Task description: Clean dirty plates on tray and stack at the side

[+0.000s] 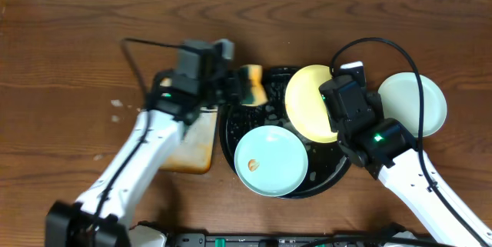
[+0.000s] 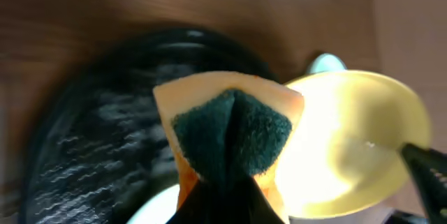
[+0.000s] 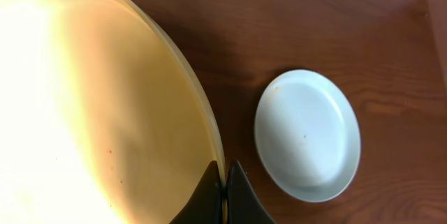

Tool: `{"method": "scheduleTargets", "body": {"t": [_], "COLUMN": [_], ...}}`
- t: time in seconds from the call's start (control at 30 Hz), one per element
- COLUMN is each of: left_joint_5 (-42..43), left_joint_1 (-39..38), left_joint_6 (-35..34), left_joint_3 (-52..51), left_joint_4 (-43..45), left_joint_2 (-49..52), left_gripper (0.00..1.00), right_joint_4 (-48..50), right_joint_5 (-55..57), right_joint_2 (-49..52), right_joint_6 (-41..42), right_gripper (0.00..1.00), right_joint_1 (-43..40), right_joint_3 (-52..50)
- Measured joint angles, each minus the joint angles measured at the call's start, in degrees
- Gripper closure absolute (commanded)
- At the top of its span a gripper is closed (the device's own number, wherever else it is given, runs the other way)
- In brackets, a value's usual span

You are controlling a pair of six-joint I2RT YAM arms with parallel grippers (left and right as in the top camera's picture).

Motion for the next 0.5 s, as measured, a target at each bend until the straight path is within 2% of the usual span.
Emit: {"method": "scheduleTargets", "body": {"t": [0.17,0.5], "left_joint_5": [0.17,0.13], "left_joint_1": [-7.26,-14.80], "left_joint_6": [-1.99,-2.69], "left_joint_3": [0.00,0.00], "left_joint_4": [3.45,10.19], "left_joint_2": [5.64,10.56], "left_gripper": [0.92,0.92], "right_joint_4": [-1.05,-0.98], "right_joint_5": [-0.57,-0.94], "right_joint_2": [0.09,0.09], "right_joint_6": [0.50,0.83], "right_gripper": [0.99,0.99], "right_joint_1": [0.00,0.00], "right_joint_3": [0.07,0.09]}}
